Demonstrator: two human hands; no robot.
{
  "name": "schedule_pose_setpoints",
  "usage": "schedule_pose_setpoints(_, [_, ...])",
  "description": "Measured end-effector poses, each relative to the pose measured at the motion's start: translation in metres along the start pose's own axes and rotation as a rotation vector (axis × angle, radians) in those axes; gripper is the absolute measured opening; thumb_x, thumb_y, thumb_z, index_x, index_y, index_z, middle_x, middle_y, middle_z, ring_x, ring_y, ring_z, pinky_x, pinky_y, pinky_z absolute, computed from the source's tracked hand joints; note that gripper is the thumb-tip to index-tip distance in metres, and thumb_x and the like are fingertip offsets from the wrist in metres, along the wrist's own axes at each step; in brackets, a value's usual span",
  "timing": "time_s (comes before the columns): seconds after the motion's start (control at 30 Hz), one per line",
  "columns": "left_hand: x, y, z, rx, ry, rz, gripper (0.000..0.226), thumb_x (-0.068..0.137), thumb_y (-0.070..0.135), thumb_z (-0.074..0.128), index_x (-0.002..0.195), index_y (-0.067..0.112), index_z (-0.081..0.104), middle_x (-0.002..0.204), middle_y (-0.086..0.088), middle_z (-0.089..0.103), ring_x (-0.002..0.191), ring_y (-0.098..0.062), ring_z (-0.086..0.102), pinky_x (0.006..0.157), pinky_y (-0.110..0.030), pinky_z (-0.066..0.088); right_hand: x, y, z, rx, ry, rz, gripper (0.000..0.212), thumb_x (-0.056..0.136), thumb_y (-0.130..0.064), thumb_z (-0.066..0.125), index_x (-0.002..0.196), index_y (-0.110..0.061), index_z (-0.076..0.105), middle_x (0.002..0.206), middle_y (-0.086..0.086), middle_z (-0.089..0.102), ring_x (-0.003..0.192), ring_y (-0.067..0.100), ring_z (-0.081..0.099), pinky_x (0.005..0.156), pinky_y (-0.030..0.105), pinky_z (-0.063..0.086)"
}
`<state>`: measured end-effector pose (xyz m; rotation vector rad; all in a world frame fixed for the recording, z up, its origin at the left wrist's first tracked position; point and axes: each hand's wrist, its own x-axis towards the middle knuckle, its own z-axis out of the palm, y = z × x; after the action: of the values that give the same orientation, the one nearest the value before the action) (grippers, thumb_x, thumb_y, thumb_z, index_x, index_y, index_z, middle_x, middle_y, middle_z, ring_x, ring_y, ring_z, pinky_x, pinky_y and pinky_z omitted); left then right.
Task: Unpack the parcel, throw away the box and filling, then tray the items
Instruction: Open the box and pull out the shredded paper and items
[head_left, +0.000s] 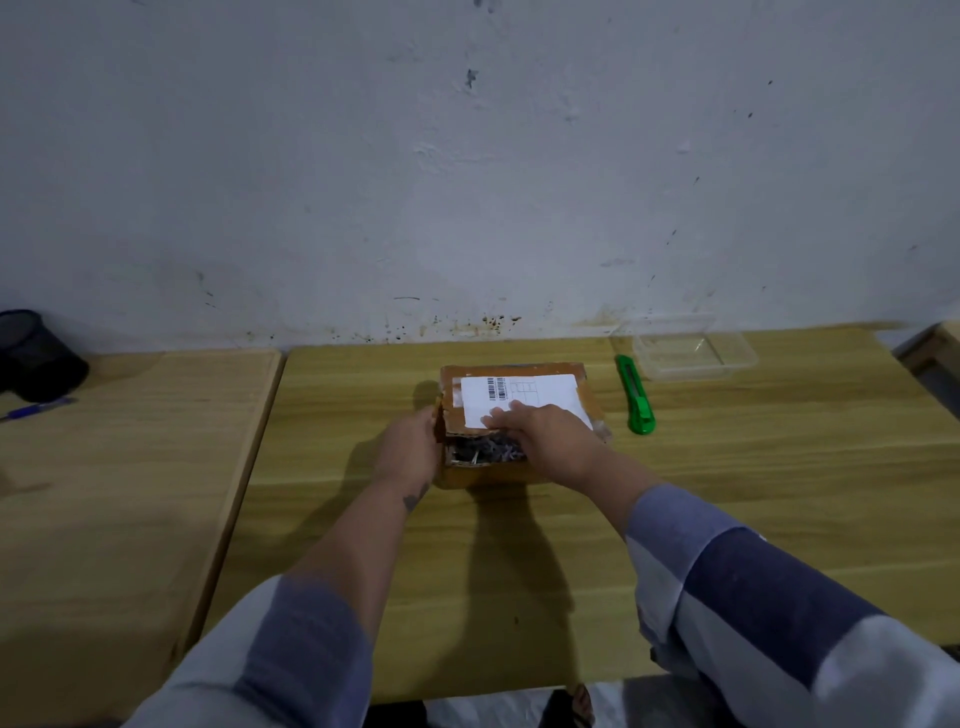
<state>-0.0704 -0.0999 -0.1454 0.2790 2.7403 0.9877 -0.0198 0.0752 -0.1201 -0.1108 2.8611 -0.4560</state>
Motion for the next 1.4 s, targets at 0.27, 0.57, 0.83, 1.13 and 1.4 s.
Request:
schedule_pose_setpoints(0.27, [-0.007,0.001,0.012,0.198,-0.002,0.115,0.035,0.101,0.034,0.030,0.125,0.018,0.052,0.105,-0.009,0.064,0.085,-0.024,0.058,0.063,-0.031,0.039,-0.004,-0.003,-0.022,-0.074,0.374,-0.006,0.031,0.098,-0.023,0.043,0.125,-0.024,0.058,0.122,0.003,0.067,0.108,0.027,0.063,0.099,0.038,0.040])
schedule_pose_setpoints(0.57, [0.003,0.009,0.010,0.217,0.047,0.069,0.042,0.101,0.038,0.030,0.132,0.018,0.051,0.114,-0.007,0.061,0.085,-0.020,0.056,0.060,-0.029,0.038,0.009,0.012,-0.043,-0.135,0.527,0.145,0.037,0.093,-0.052,0.041,0.102,-0.025,0.064,0.093,-0.004,0.071,0.095,0.022,0.065,0.112,0.051,0.020])
schedule_pose_setpoints(0.83, [0.033,0.055,0.000,-0.203,0.333,0.121,0.046,0.095,0.030,0.053,0.134,0.029,0.030,0.120,-0.008,0.062,0.100,-0.024,0.063,0.070,-0.032,0.052,0.027,0.029,-0.064,-0.078,0.583,-0.038,0.027,0.091,-0.037,0.055,0.113,-0.022,0.061,0.098,0.000,0.072,0.101,0.024,0.063,0.111,0.045,0.021])
schedule_pose_setpoints(1.13, [0.082,0.072,0.004,-0.236,0.435,0.089,0.069,0.091,0.017,0.060,0.142,0.029,0.016,0.135,-0.011,0.053,0.113,-0.027,0.059,0.084,-0.043,0.055,0.052,0.083,-0.065,-0.133,0.663,0.040,0.078,0.075,-0.013,0.072,0.139,-0.036,0.033,0.147,0.015,0.033,0.135,0.041,0.028,0.107,0.061,0.031])
schedule_pose_setpoints(1.4, [0.108,0.065,0.027,-0.123,0.299,0.125,0.084,0.087,0.010,0.065,0.151,0.030,0.014,0.154,-0.005,0.026,0.139,-0.024,0.032,0.105,-0.028,0.028,0.085,0.110,-0.046,0.249,0.558,0.108,0.067,0.090,-0.006,0.057,0.146,-0.032,0.029,0.159,0.010,-0.003,0.128,0.035,0.048,0.096,0.049,0.050])
